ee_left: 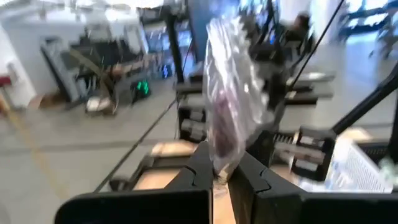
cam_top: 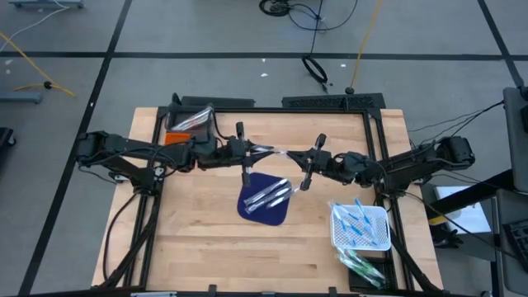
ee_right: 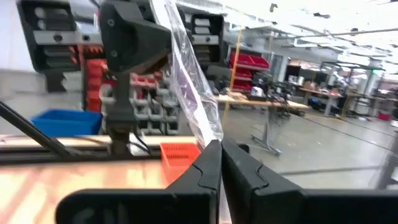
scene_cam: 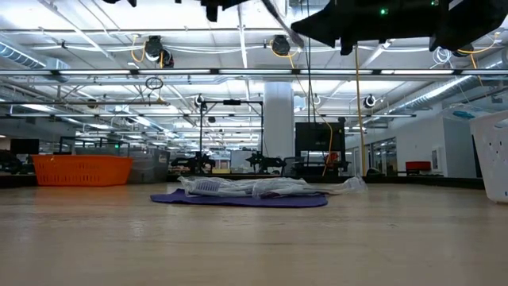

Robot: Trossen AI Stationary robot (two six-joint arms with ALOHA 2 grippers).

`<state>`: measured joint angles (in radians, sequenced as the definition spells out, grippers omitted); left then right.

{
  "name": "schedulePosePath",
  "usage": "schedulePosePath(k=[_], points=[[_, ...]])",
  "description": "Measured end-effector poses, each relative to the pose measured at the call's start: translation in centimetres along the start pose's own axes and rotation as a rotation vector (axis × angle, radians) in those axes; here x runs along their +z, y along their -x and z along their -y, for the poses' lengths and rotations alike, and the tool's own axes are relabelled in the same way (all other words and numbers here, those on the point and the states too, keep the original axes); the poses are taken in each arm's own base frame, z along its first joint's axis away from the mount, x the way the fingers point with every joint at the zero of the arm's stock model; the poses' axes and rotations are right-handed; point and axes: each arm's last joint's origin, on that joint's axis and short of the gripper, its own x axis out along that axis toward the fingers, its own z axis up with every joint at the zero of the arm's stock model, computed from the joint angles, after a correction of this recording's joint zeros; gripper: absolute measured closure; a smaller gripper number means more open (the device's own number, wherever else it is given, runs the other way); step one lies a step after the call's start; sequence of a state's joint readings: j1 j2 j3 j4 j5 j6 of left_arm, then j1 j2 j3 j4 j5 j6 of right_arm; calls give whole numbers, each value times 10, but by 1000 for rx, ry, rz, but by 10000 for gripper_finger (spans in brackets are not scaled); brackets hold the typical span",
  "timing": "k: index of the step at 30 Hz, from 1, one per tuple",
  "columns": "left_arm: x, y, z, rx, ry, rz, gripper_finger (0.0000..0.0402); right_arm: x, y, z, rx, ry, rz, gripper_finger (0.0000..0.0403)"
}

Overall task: Pick & Place Toothbrushes
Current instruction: Put the purple toothbrush into the orange bin

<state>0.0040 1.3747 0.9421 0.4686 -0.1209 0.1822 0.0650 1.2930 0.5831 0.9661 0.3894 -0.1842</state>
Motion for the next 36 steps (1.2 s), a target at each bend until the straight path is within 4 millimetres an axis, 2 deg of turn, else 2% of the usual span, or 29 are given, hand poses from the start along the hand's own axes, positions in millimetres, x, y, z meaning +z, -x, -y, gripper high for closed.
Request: schedulePosePath(k=[7, 17, 23, 30, 36], points=[[0, 20, -6, 97, -21, -174, 391, -3, 0, 0, -1, 12, -32, 363], [1, 88, -26, 473, -31, -546, 391, -9, 0, -1, 11, 24, -96, 333], [-11, 119, -35, 638, 30, -732, 391, -11, 1, -2, 16, 17, -109, 332], [-30, 138, -54, 820, 101, -942, 391, -11, 1, -2, 15, 3, -108, 332], [-38, 150, -70, 903, 177, -1053, 391, -11, 1, -2, 16, 3, -108, 332]])
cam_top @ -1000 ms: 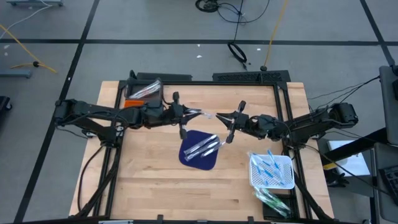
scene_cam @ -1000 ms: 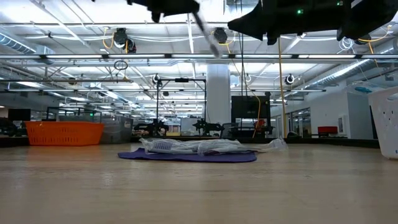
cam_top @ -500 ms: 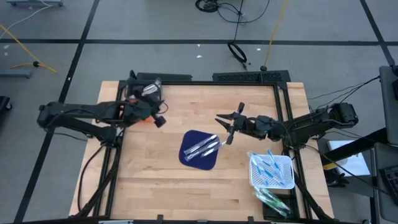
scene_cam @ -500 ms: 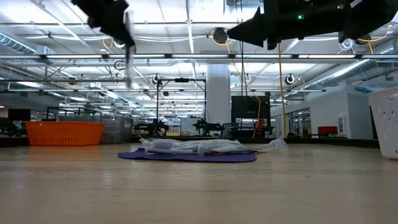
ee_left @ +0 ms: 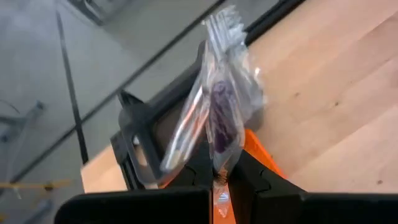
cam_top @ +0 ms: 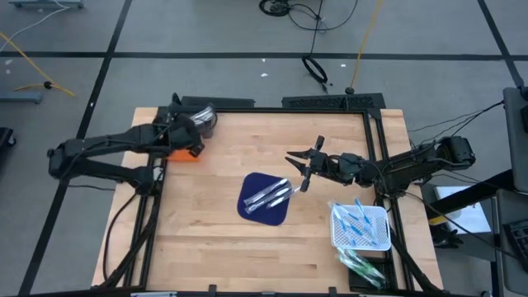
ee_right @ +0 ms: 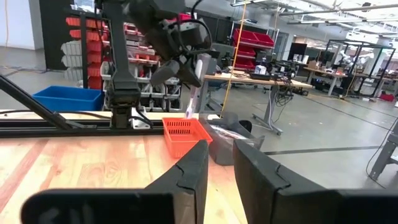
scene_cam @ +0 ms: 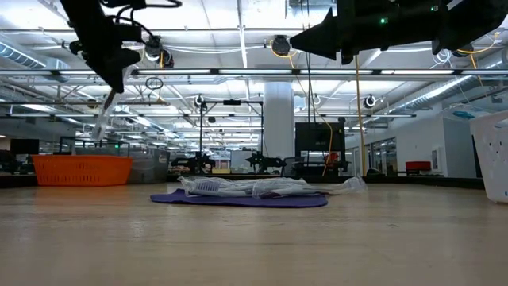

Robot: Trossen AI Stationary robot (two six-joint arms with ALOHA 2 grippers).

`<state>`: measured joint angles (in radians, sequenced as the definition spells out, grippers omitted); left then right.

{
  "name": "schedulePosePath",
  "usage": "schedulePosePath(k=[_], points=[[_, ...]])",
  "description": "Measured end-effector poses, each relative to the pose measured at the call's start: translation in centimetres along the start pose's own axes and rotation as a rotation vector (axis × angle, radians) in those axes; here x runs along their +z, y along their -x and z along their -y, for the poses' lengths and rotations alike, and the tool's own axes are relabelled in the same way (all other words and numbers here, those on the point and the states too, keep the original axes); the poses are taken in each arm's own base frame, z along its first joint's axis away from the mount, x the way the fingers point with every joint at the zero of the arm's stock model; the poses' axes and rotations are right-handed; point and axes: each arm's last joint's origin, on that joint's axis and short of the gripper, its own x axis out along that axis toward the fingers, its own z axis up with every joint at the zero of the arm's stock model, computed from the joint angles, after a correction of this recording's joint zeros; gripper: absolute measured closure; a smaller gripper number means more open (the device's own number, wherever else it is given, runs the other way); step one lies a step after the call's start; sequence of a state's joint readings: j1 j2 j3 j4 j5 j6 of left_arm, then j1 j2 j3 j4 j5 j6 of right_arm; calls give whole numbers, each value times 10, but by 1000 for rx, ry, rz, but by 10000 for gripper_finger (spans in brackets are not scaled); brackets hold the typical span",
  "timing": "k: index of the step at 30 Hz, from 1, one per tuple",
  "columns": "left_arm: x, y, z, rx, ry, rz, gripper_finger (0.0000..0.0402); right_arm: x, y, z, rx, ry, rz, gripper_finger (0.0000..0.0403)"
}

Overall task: Pick & Place Toothbrushes
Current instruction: Put the purple toothbrush into the orange bin

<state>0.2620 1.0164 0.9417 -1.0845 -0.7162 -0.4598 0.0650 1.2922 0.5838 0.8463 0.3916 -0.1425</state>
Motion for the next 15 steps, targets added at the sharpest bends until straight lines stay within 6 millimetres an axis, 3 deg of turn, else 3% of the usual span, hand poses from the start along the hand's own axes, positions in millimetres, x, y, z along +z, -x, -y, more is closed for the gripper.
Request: schedulePosePath(k=[8, 15], points=[[0, -19, -9, 80, 30, -138, 391, 0, 0, 0, 0, 0, 0, 332], [3, -43, 1, 128, -27, -256, 391, -1, 0, 0, 2, 3, -9, 332]])
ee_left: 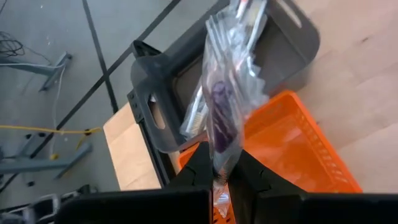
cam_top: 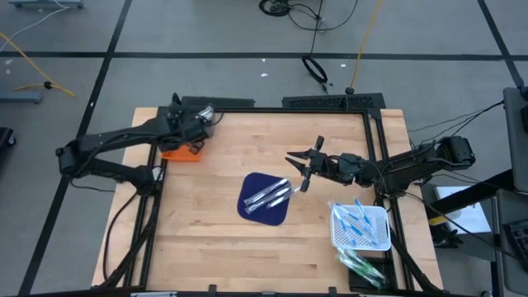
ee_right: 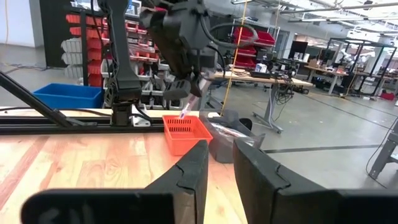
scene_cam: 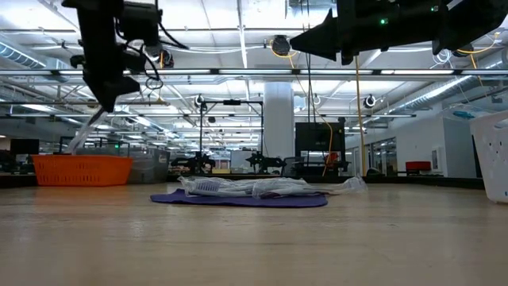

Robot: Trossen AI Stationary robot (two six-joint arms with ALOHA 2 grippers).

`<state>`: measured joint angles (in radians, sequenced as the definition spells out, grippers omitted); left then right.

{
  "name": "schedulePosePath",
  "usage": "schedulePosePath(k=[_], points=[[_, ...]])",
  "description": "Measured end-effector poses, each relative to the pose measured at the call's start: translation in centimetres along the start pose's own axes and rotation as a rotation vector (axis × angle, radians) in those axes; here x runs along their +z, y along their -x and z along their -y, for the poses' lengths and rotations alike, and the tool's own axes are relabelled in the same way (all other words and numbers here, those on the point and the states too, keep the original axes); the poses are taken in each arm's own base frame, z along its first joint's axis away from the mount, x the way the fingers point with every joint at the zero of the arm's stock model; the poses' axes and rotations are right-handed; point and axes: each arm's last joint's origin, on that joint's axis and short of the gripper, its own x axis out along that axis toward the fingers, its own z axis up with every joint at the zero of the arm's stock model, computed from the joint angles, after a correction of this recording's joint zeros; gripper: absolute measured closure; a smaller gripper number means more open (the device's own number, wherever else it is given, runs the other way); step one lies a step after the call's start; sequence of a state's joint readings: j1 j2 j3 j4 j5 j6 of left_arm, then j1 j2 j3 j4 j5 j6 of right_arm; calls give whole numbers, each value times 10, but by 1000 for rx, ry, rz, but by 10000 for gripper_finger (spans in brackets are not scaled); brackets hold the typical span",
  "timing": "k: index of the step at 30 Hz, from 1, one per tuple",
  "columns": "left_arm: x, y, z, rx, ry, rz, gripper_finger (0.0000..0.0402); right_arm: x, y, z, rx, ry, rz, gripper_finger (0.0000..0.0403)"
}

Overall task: Pick & Place Toothbrushes
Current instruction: Put the purple toothbrush into the orange bin

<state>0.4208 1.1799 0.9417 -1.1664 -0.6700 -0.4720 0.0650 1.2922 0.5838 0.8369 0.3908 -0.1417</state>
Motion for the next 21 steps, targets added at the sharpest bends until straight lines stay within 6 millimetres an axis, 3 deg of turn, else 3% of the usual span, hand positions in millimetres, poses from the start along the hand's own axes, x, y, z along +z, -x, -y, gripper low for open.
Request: schedulePosePath(k=[10, 21], points=[[7, -27, 15, 49, -61, -140, 391, 0, 0, 0, 0, 1, -1, 332], [9, -40, 21, -14, -96, -244, 368, -1, 0, 0, 1, 2, -4, 332]])
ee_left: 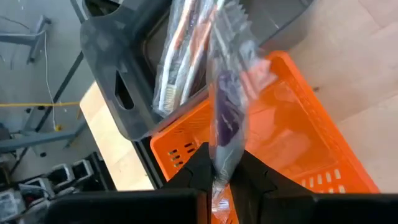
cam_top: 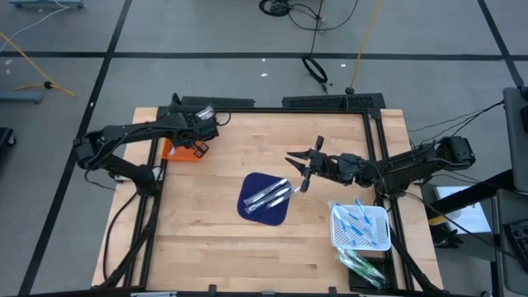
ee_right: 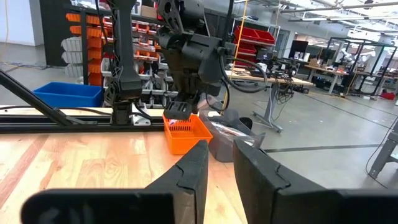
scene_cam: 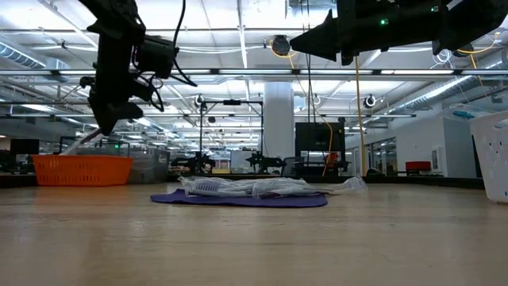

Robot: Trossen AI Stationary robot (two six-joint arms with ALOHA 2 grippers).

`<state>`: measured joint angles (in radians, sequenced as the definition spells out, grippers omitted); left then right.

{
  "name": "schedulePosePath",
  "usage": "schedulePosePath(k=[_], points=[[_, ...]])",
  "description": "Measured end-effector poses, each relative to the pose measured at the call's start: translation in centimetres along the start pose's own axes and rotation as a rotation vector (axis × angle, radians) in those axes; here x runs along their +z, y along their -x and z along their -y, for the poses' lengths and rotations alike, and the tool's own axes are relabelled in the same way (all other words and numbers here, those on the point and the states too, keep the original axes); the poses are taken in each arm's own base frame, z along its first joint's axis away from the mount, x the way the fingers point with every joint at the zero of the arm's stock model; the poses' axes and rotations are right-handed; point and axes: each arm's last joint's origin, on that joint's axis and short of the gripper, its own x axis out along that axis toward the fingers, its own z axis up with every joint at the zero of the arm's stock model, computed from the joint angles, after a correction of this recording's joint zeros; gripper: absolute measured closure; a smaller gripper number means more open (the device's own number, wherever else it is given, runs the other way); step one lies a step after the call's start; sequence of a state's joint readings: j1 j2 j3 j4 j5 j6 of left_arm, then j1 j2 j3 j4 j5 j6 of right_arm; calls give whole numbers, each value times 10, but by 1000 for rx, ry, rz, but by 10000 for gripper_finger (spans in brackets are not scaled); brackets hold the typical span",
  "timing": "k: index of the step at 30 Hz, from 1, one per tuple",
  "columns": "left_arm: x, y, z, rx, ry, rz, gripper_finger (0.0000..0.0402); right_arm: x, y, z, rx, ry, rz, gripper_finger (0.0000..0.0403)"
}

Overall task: Pick & Place Toothbrushes
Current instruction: Put the purple toothbrush into the orange bin

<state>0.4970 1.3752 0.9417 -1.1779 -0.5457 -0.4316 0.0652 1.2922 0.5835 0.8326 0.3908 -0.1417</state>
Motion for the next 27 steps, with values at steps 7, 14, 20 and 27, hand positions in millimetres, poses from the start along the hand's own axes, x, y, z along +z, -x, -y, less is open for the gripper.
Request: schedulePosePath(k=[7, 14, 20, 27], points=[[1, -2, 2, 8, -37, -7, 317, 0, 0, 0, 0, -3, 0, 332], [1, -2, 2, 15, -41, -2, 242, 0, 0, 0, 0, -3, 0, 332], [0, 2, 8, 5, -57, 24, 221, 0, 0, 0, 0, -3, 0, 332], [-1, 11, 24, -33, -96, 109, 220, -13, 1, -3, 141, -31, -129, 332]])
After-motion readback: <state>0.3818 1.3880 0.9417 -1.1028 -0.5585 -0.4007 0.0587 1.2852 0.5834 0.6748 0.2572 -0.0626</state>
